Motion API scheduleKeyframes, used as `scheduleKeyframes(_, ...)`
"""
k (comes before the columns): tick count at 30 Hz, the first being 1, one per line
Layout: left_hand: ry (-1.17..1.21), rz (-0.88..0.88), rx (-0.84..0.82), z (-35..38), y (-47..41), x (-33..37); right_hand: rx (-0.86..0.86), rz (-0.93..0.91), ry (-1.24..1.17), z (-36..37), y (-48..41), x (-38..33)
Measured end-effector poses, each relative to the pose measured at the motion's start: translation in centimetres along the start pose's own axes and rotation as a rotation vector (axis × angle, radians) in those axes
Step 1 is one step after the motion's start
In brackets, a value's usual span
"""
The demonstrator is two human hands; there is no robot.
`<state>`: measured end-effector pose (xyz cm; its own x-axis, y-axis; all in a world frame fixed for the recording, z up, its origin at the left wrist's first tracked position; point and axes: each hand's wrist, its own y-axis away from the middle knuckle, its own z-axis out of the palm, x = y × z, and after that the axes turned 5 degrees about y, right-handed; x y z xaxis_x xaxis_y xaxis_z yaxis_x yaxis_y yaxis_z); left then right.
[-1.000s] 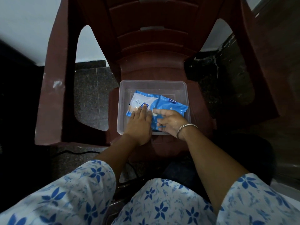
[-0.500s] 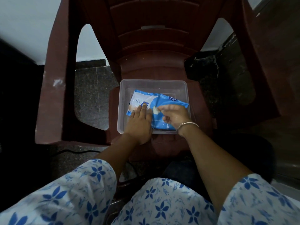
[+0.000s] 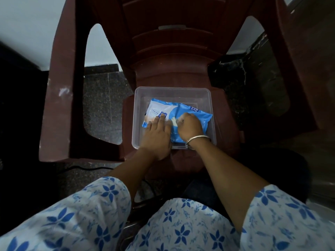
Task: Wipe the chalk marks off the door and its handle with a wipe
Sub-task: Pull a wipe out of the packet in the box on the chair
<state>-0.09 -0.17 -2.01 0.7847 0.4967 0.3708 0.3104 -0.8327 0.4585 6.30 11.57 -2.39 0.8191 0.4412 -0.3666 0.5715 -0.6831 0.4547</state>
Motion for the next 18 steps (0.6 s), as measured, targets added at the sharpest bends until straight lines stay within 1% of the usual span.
scheduleKeyframes(4, -0.026, -0.005, -0.004, 0.1, -0.1, 0.1, -0.02, 0.001, 0.005, 0.2, 0.3, -0.3)
scheduleKeyframes(6, -0.021, -0.007, 0.003, 0.1, -0.2, 0.1, 0.002, -0.009, 0.022, 0.1, 0.4, -0.7)
scheduleKeyframes(8, -0.012, -0.006, 0.01, 0.0, -0.2, 0.1, 0.02, -0.013, -0.051, 0.0, 0.3, -1.0)
scheduleKeyframes(9, -0.011, -0.005, 0.012, -0.1, -0.1, 0.1, 0.027, 0.01, -0.159, 0.0, 0.3, -1.0)
scheduleKeyframes(11, -0.018, -0.002, 0.014, -0.1, -0.1, 0.0, 0.011, 0.117, -0.499, -0.2, 0.3, -0.6)
scheduleKeyframes(13, -0.026, 0.0, 0.013, -0.1, -0.2, 0.0, -0.064, 0.214, -0.78, -0.5, 0.7, 0.1)
scheduleKeyframes(15, -0.031, -0.005, 0.017, 0.0, -0.2, 0.1, -0.147, 0.283, -0.958, -0.6, 0.9, 0.9)
scheduleKeyframes(16, -0.033, -0.01, 0.021, 0.0, -0.3, 0.1, -0.158, 0.32, -1.028, -0.7, 1.0, 1.0)
scheduleKeyframes(18, -0.028, -0.019, 0.026, 0.1, -0.3, 0.1, -0.121, 0.398, -1.113, -0.9, 0.9, 1.0)
